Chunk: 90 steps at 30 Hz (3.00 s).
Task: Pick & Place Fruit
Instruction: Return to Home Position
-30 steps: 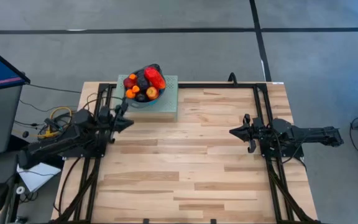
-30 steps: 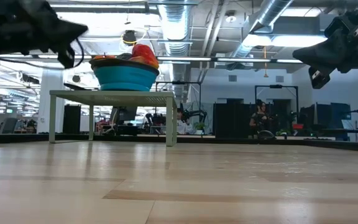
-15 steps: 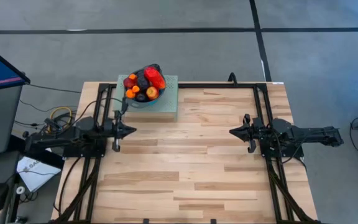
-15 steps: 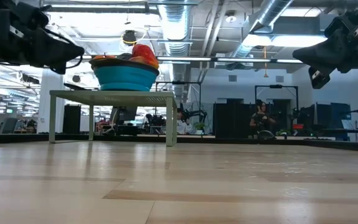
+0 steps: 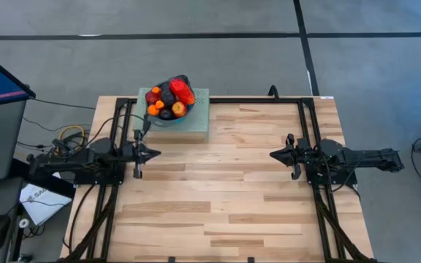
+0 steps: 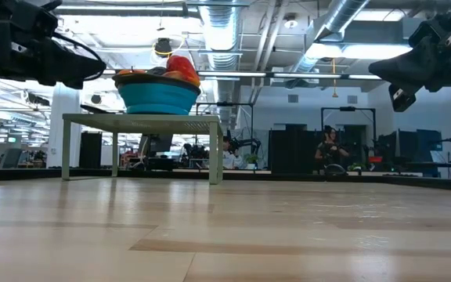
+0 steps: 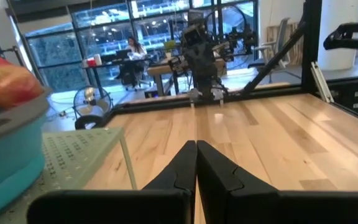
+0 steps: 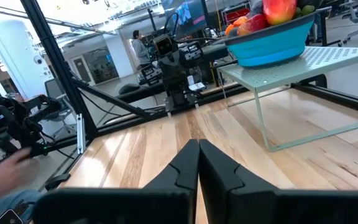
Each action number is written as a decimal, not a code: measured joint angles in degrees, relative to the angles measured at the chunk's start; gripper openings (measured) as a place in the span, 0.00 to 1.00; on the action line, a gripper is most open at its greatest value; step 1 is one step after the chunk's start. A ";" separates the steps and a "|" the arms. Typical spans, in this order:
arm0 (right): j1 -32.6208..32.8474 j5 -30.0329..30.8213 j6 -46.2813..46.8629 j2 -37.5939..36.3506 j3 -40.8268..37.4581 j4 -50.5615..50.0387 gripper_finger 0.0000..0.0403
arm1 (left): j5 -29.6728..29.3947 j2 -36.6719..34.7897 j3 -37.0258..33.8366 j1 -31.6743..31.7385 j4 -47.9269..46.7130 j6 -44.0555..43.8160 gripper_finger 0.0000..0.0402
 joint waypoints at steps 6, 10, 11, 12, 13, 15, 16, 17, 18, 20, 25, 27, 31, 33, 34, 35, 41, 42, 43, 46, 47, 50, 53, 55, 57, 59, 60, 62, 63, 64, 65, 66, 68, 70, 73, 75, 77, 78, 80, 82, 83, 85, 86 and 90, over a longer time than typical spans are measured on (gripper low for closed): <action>0.00 0.00 0.00 0.02 0.00 0.00 0.01 | 0.04 1.44 -0.07 0.00 0.24 -0.01 0.01; 0.00 0.00 0.00 0.02 0.00 0.00 0.01 | 0.07 2.65 -0.07 0.00 0.38 -0.01 0.01; 0.00 0.00 0.00 0.02 0.00 0.00 0.01 | 0.07 2.85 -0.07 0.00 0.41 -0.01 0.01; 0.00 -0.08 0.08 0.02 0.00 0.01 0.01 | 0.14 3.19 -0.09 0.02 0.53 -0.01 0.01; -0.01 -1.69 1.15 -0.01 0.00 0.21 0.01 | 0.25 3.59 -0.09 0.02 0.52 -0.02 0.01; 0.08 -6.05 4.56 -0.78 0.19 1.08 0.01 | 0.30 4.08 -0.09 0.02 0.62 -0.01 0.01; 0.15 -7.33 6.17 -0.79 0.42 1.10 0.01 | 0.33 4.43 -0.09 0.02 0.80 -0.02 0.01; 0.31 -7.46 7.31 -0.66 0.48 0.99 0.01 | 0.30 4.76 -0.09 0.02 0.77 -0.03 0.01; 0.40 -7.43 8.28 -0.72 0.50 0.84 0.01 | 0.31 4.99 -0.09 0.02 0.78 -0.03 0.01; 0.35 -7.48 8.91 -0.81 0.63 0.90 0.01 | 0.30 5.60 -0.09 0.02 1.38 -0.03 0.01; 0.38 -7.47 8.99 -0.83 0.67 0.39 0.01 | 0.26 7.10 -0.09 0.02 1.57 -0.03 0.01; 0.34 -7.51 8.89 -0.87 0.17 1.03 0.01 | 0.26 7.53 -0.09 0.02 1.53 -0.03 0.01; -0.22 -8.71 -1.48 -0.87 0.11 -0.39 0.01 | 0.17 7.93 -0.09 0.04 1.75 -0.03 0.01; -0.07 -8.79 -8.78 -0.87 0.10 -0.39 0.01 | 0.00 7.89 -0.09 0.04 1.85 -0.03 0.01; 0.03 -8.89 -11.31 -0.87 0.09 -0.37 0.01 | 0.01 7.91 -0.09 0.04 1.87 -0.03 0.01; 0.24 -8.90 -13.20 -0.87 0.09 -0.38 0.01 | 0.01 7.91 -0.09 0.04 1.93 -0.03 0.01; 1.47 -8.07 -17.51 -0.90 0.08 -0.50 0.01 | 0.04 7.91 -0.09 0.04 2.38 -0.03 0.01; 1.41 -8.03 -17.62 -0.90 0.07 -0.51 0.01 | 0.02 7.91 -0.09 0.04 2.38 -0.03 0.01; 1.38 -8.04 -17.61 -0.90 0.07 -0.50 0.01 | 0.04 7.89 -0.09 0.04 2.43 -0.03 0.01; 1.40 -7.98 -16.98 -0.72 0.07 1.07 0.01 | 0.04 7.91 -0.09 0.04 2.62 -0.03 0.01; 1.46 -7.94 -17.00 -0.27 0.07 1.07 0.01 | 0.04 7.89 -0.09 0.04 2.74 -0.03 0.01; 1.49 -7.90 -16.99 0.20 0.07 0.08 0.01 | 0.07 7.95 -0.09 0.04 2.80 -0.03 0.01; 1.49 -7.89 -16.98 0.15 0.04 0.25 0.01 | 0.07 8.04 -0.09 0.04 2.82 -0.03 0.01; 1.49 -7.89 -16.98 0.16 0.04 0.42 0.01 | 0.08 8.26 -0.09 0.04 2.91 -0.03 0.01; 1.49 -7.89 -16.98 0.15 0.03 0.37 0.01 | 0.09 8.28 -0.09 0.04 2.87 -0.05 0.01; 1.49 -7.89 -16.98 0.15 0.02 0.39 0.01 | 0.09 8.28 -0.09 0.04 2.98 -0.03 0.01; 1.49 -7.89 -16.98 0.15 0.02 0.39 0.01 | 0.10 8.28 -0.09 0.04 2.97 -0.04 0.01; 1.49 -7.89 -16.98 0.15 0.02 0.39 0.01 | 0.11 8.28 -0.09 0.04 3.02 -0.03 0.01; 1.49 -7.89 -16.98 0.15 0.02 0.39 0.01 | 0.10 8.28 -0.09 0.04 3.02 -0.03 0.01; 1.49 -7.89 -16.98 0.15 0.02 0.39 0.01 | 0.11 8.28 -0.09 0.04 3.02 -0.04 0.01; 1.49 -7.89 -16.98 0.15 0.02 0.39 0.01 | 0.11 8.28 -0.09 0.04 3.08 -0.04 0.01; 1.49 -7.90 -16.98 0.15 0.02 0.39 0.01 | 0.11 8.28 -0.09 0.04 3.13 -0.03 0.01; 1.49 -7.89 -16.98 0.15 0.02 0.39 0.01 | 0.13 8.28 -0.09 0.04 3.17 -0.03 0.01; 1.49 -7.89 -16.98 0.15 0.00 0.39 0.01 | 0.13 8.28 -0.09 0.04 3.19 -0.03 0.01; 1.49 -7.89 -16.98 0.17 0.00 0.39 0.01 | 0.21 8.28 -0.09 0.04 3.19 -0.03 0.01; 1.49 -7.89 -16.98 0.17 0.00 0.39 0.01 | 0.30 8.28 -0.09 0.04 3.19 -0.03 0.01; 1.49 -7.89 -16.98 0.17 0.00 0.39 0.01 | 0.28 8.28 -0.09 0.04 3.19 -0.03 0.01; 1.49 -7.89 -16.98 0.17 0.00 0.39 0.01 | 0.28 8.28 -0.09 0.04 3.19 -0.03 0.01; 1.49 -7.89 -16.98 0.17 0.00 0.39 0.01 | 0.26 8.28 -0.09 0.04 3.19 -0.03 0.01; 1.49 -7.89 -16.98 0.20 0.00 0.38 0.01 | 0.26 8.28 -0.09 0.04 3.19 -0.03 0.01; 1.49 -7.89 -16.98 0.20 0.00 0.39 0.01 | 0.25 8.28 -0.09 0.04 3.19 -0.03 0.01; 1.49 -7.89 -16.98 0.20 0.00 0.39 0.01 | 0.24 8.28 -0.09 0.04 3.19 -0.03 0.01; 1.49 -7.89 -16.98 0.20 0.00 0.39 0.01 | 0.24 8.28 -0.09 0.04 3.19 -0.03 0.01; 1.49 -7.89 -16.98 0.20 -0.02 0.39 0.01 | 0.01 8.28 -0.09 0.04 3.24 -0.04 0.01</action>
